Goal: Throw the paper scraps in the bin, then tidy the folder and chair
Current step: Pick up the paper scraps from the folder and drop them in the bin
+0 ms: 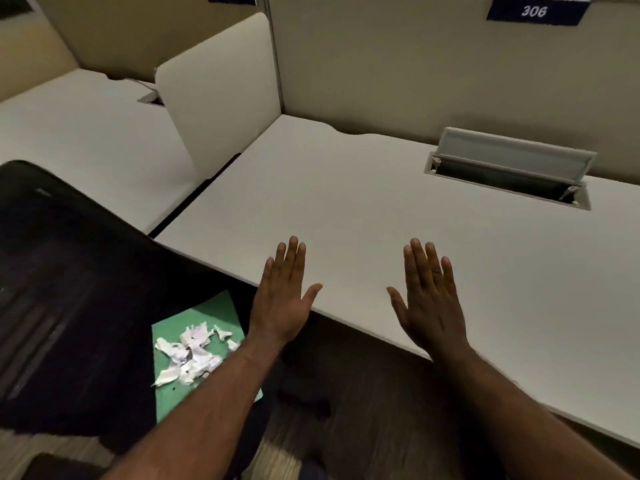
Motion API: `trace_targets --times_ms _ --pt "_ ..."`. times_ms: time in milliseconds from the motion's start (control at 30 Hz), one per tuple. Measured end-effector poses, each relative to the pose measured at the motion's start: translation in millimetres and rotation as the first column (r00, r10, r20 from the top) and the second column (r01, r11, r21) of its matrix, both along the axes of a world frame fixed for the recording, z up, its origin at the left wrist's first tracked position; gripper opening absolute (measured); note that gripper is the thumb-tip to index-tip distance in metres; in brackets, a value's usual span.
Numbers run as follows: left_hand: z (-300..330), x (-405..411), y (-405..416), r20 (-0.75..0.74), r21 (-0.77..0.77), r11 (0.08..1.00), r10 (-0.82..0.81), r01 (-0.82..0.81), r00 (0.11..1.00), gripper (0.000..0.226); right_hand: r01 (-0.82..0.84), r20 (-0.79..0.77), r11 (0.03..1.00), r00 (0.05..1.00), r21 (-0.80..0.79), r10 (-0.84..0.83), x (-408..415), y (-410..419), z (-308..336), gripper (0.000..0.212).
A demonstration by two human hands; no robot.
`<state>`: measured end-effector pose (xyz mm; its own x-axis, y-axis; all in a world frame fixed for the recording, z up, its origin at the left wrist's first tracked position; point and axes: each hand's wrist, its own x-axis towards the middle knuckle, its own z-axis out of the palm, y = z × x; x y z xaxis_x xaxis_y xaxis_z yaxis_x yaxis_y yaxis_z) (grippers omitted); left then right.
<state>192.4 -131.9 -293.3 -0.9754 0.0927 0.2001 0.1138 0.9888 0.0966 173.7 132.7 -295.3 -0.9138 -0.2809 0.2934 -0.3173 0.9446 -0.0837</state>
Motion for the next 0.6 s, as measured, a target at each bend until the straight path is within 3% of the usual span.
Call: trace_targets --times_ms 433,600 --pt "-100.2 134.8 -106.9 0.17 0.045 0.921 0.374 -0.386 0.912 0.072 -0.336 0.203 0.939 0.917 -0.073 0.344 57.5 -143.8 -93.1 0.068" --pt "-155.9 174.8 -156.2 0.312 0.06 0.846 0.488 -0.53 0.815 0.068 -0.325 0.425 0.931 0.828 -0.164 0.365 82.5 -204.5 -146.7 0.058"
